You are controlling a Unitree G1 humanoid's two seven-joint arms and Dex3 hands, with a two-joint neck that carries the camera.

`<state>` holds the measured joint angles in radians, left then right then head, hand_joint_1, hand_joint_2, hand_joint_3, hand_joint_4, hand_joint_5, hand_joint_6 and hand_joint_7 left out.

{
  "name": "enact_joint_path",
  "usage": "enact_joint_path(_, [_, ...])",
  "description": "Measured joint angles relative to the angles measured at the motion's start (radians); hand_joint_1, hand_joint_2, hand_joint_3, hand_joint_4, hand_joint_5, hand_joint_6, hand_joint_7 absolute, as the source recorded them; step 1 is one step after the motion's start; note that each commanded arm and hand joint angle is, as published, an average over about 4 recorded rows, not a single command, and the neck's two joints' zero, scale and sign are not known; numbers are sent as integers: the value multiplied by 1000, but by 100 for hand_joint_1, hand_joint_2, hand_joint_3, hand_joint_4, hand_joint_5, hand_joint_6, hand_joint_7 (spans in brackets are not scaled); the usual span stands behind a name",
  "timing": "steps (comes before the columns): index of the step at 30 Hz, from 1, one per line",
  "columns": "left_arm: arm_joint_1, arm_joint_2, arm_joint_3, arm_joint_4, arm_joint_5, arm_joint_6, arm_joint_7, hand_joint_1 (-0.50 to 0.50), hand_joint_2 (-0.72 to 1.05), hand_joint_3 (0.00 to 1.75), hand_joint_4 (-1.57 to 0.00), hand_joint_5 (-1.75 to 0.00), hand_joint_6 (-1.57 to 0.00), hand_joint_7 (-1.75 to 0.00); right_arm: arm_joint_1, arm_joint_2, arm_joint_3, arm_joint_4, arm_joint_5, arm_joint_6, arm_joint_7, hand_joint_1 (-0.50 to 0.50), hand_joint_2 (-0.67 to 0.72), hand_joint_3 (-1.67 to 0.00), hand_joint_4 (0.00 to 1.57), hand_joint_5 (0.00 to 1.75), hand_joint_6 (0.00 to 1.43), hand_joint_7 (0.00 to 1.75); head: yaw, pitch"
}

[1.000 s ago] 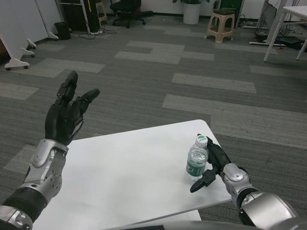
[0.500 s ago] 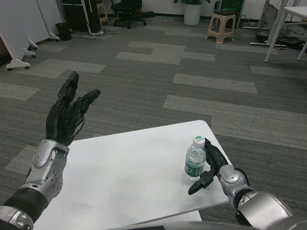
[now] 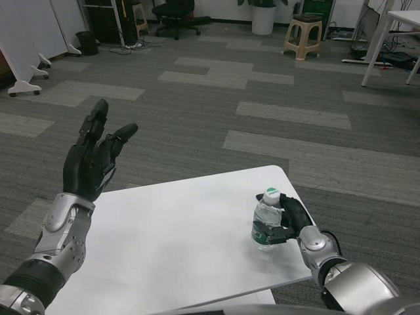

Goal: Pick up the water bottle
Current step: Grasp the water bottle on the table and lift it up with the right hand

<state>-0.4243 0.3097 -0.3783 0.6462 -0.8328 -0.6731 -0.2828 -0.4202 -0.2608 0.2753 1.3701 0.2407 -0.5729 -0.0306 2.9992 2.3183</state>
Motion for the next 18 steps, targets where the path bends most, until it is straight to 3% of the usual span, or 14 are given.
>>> enact_joint_path(2, [2, 0, 1, -5, 0, -2, 0, -50, 105, 35, 0, -87, 0, 0, 0, 0, 5, 0, 0, 0, 0, -42, -60, -159, 151, 145, 134, 112, -2, 2])
enact_joint_path(6, [7, 0, 4, -14, 0, -4, 0, -50, 105, 35, 0, -85, 0, 0, 0, 0, 19, 0, 0, 0, 0, -44, -60, -159, 151, 162, 134, 150, -5, 5])
enact_joint_path(11, [8, -2, 5, -14, 1, -5, 0, -50, 105, 35, 0, -82, 0, 0, 0, 0, 34, -3, 0, 1, 7, -42, -60, -159, 155, 165, 137, 161, -7, 4])
enact_joint_path(18, [9, -5, 6, -15, 1, -5, 0, -50, 105, 35, 0, -82, 0, 0, 1, 0, 28, -48, 0, 4, 33, -42, -60, -159, 157, 165, 136, 161, -11, 2])
